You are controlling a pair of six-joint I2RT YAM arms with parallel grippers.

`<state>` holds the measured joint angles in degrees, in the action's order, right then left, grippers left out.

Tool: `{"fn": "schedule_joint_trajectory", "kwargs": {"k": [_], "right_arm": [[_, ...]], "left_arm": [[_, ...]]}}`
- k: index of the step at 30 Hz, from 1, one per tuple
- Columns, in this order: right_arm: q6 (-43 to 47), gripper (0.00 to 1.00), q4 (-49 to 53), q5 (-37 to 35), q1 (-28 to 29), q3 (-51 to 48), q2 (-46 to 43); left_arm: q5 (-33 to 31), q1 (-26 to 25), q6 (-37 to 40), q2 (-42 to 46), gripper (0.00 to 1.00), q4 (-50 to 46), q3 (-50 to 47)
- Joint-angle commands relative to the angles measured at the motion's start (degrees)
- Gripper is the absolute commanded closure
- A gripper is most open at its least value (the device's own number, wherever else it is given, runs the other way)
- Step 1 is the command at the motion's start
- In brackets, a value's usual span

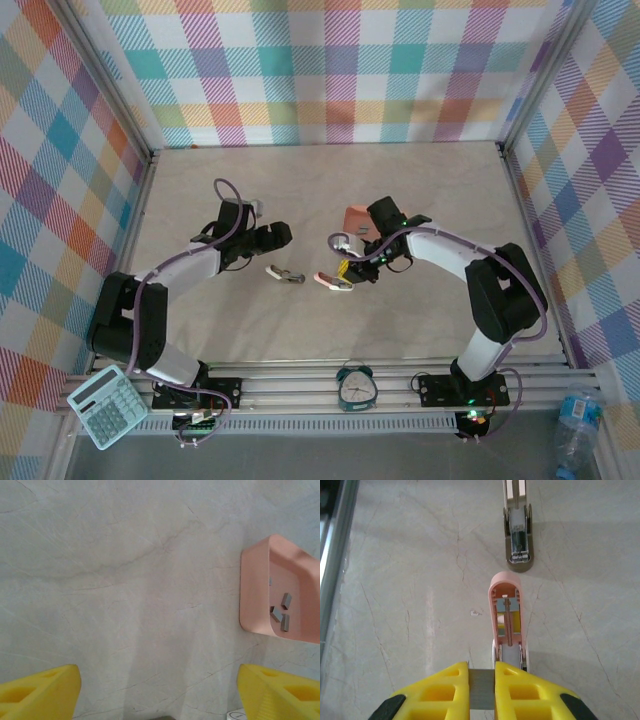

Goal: Load the staples into the stapler

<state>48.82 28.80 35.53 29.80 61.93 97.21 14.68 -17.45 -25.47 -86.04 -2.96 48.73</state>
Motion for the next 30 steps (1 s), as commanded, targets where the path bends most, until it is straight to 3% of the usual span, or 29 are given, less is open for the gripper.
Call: {"fn": "schedule_joint_trajectory", "kwargs": {"k": [1,5,15,30], "right_arm": [[3.35,0.86,2.14,-1.59,0.79,1.6,2.08],[2.55,0.86,1.73,-6.07,2.13,2.65,4.27],[1.8,0.86,2.05,-9.28,3.5,4.6,6.88],[2.82,0.86,3.63,-8.28,4.4,7.1,9.03]], "left_arm": [[-1.51,1.02,-0.43,2.6,0.19,0.57,-1.51],[-1.75,1.11,-0.55,2.7,0.19,0.58,-2.01],[-0.97,1.11,-2.28,1.77,0.19,2.38,-2.85],[-0.87,1.11,-2.65,1.83,0.19,3.23,-3.64]]}}
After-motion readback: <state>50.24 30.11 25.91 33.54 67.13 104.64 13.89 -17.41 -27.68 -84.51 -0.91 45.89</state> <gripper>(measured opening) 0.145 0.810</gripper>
